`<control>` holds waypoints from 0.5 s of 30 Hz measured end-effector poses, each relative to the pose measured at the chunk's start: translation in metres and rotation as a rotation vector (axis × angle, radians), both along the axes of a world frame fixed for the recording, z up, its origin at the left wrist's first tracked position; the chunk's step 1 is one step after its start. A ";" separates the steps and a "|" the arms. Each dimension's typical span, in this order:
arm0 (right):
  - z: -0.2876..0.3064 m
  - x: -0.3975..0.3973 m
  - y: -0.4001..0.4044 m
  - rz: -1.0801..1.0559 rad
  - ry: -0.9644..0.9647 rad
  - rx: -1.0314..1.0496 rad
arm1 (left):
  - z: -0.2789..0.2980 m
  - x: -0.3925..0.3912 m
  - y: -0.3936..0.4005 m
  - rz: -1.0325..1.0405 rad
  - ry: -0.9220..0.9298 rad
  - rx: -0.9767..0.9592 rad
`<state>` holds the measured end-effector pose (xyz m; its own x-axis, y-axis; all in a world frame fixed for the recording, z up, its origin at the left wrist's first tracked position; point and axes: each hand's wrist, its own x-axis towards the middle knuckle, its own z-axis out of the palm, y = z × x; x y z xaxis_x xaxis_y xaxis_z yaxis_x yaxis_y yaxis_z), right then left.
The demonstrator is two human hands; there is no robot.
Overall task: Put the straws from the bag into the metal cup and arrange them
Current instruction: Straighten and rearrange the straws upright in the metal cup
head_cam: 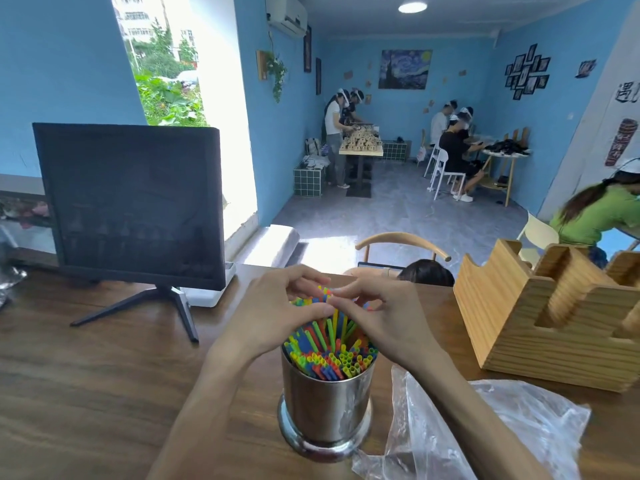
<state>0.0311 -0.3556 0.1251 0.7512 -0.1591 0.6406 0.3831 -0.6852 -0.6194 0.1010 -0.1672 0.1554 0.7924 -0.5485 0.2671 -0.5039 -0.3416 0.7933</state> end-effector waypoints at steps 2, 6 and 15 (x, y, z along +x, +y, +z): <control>-0.004 -0.001 -0.004 0.004 0.010 -0.035 | -0.002 0.002 0.001 -0.006 -0.014 0.005; 0.003 -0.003 -0.014 0.083 0.123 0.024 | -0.001 0.003 0.001 -0.046 -0.031 -0.026; 0.011 0.004 -0.034 0.077 0.522 0.321 | -0.011 -0.001 -0.005 -0.143 0.019 0.072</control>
<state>0.0351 -0.3897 0.1365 0.9696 -0.2163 0.1147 0.0148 -0.4159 -0.9093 0.0998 -0.1718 0.1449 0.7092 -0.6733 0.2091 -0.5369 -0.3236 0.7791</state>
